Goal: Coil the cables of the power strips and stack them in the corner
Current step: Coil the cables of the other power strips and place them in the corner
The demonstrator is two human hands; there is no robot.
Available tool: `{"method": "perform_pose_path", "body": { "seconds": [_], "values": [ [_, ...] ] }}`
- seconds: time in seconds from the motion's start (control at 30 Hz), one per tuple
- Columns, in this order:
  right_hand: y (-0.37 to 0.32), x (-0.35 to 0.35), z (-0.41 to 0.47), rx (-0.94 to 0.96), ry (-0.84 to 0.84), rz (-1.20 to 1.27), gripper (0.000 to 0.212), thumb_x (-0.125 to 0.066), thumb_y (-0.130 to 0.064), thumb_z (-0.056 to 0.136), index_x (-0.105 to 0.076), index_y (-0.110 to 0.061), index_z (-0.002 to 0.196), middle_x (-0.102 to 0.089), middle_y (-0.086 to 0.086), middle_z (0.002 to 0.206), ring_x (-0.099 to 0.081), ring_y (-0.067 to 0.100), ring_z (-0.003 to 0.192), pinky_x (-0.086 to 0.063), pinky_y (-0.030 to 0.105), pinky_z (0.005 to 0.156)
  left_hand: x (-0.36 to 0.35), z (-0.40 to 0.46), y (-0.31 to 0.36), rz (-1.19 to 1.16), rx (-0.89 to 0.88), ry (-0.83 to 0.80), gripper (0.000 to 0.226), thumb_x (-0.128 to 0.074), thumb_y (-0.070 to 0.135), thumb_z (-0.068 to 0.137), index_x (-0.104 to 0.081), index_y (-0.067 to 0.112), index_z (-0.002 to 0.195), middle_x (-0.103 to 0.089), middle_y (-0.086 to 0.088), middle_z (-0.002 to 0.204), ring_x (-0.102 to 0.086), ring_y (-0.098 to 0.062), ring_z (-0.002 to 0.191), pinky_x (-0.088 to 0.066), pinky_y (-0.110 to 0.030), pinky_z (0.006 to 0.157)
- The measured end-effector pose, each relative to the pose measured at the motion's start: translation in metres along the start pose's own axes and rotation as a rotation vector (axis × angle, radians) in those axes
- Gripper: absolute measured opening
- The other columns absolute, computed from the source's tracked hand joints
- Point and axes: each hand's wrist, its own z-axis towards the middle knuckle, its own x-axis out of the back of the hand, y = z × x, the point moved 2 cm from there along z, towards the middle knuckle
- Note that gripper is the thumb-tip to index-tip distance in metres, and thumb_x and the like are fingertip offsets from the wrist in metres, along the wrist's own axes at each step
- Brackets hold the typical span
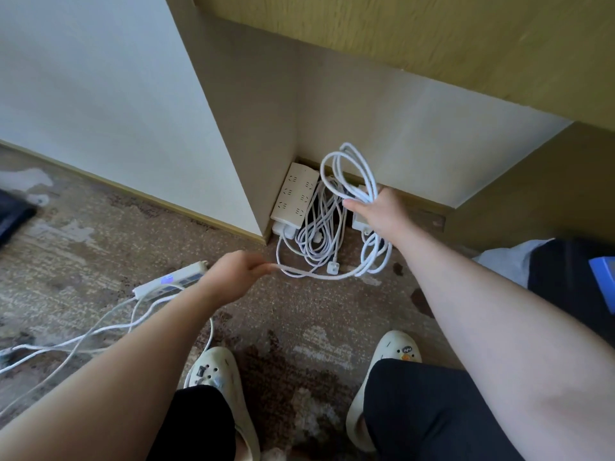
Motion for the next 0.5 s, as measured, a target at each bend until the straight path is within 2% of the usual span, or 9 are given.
{"method": "perform_pose_path", "body": {
  "seconds": [0.07, 0.17, 0.23, 0.37, 0.43, 0.5],
  "values": [
    [-0.002, -0.006, -0.003, 0.056, -0.041, -0.047, 0.029, -0.08, -0.045, 0.08, -0.06, -0.025, 0.088, -0.06, -0.002, 0.074, -0.055, 0.014, 0.059, -0.051, 0.034, 0.057, -0.009, 0.002, 0.038, -0.003, -0.147, -0.029, 0.028, -0.054, 0.047, 0.093, -0.058, 0.042, 0.065, -0.058, 0.016, 0.06, -0.052, 0.002, 0.056, -0.038, -0.018, 0.052],
    [0.0, -0.009, -0.007, 0.092, -0.047, -0.122, 0.027, -0.08, -0.045, 0.081, -0.058, -0.029, 0.085, -0.059, -0.004, 0.071, -0.052, 0.014, 0.056, -0.044, 0.03, 0.055, -0.027, 0.002, 0.064, 0.031, -0.209, -0.061, 0.027, -0.051, 0.044, 0.096, -0.066, 0.025, 0.085, -0.065, 0.006, 0.071, -0.059, -0.01, 0.065, -0.049, -0.029, 0.063],
    [0.003, -0.004, -0.007, 0.077, -0.015, -0.09, 0.026, -0.079, -0.044, 0.082, -0.06, -0.026, 0.088, -0.059, -0.001, 0.072, -0.052, 0.016, 0.056, -0.046, 0.032, 0.054, -0.031, 0.004, 0.053, 0.042, -0.122, -0.089, 0.029, -0.048, 0.039, 0.098, -0.065, 0.016, 0.091, -0.063, 0.003, 0.075, -0.059, -0.017, 0.07, -0.046, -0.033, 0.063],
    [0.007, 0.015, -0.002, 0.05, 0.124, -0.046, 0.032, -0.079, -0.045, 0.082, -0.054, -0.024, 0.08, -0.058, 0.0, 0.069, -0.05, 0.014, 0.051, -0.039, 0.025, 0.046, -0.026, 0.005, 0.008, -0.077, 0.033, -0.088, 0.017, -0.043, 0.03, 0.101, -0.06, 0.031, 0.099, -0.055, 0.009, 0.069, -0.052, -0.01, 0.062, -0.037, -0.026, 0.055],
    [0.009, 0.022, -0.001, 0.046, 0.155, -0.086, 0.034, -0.078, -0.045, 0.083, -0.054, -0.021, 0.08, -0.058, 0.0, 0.067, -0.051, 0.014, 0.05, -0.037, 0.019, 0.039, -0.025, 0.003, -0.017, -0.159, 0.108, -0.082, 0.02, -0.045, 0.029, 0.1, -0.064, 0.025, 0.094, -0.056, 0.003, 0.071, -0.052, -0.014, 0.063, -0.039, -0.028, 0.059],
    [0.016, 0.027, -0.002, 0.031, 0.164, -0.121, 0.036, -0.077, -0.044, 0.084, -0.058, -0.014, 0.088, -0.059, 0.002, 0.071, -0.054, 0.018, 0.056, -0.039, 0.021, 0.044, -0.023, -0.005, -0.043, -0.162, 0.177, -0.1, 0.024, -0.049, 0.031, 0.098, -0.068, 0.022, 0.088, -0.059, -0.001, 0.075, -0.053, -0.017, 0.068, -0.04, -0.03, 0.064]
  ]
}}
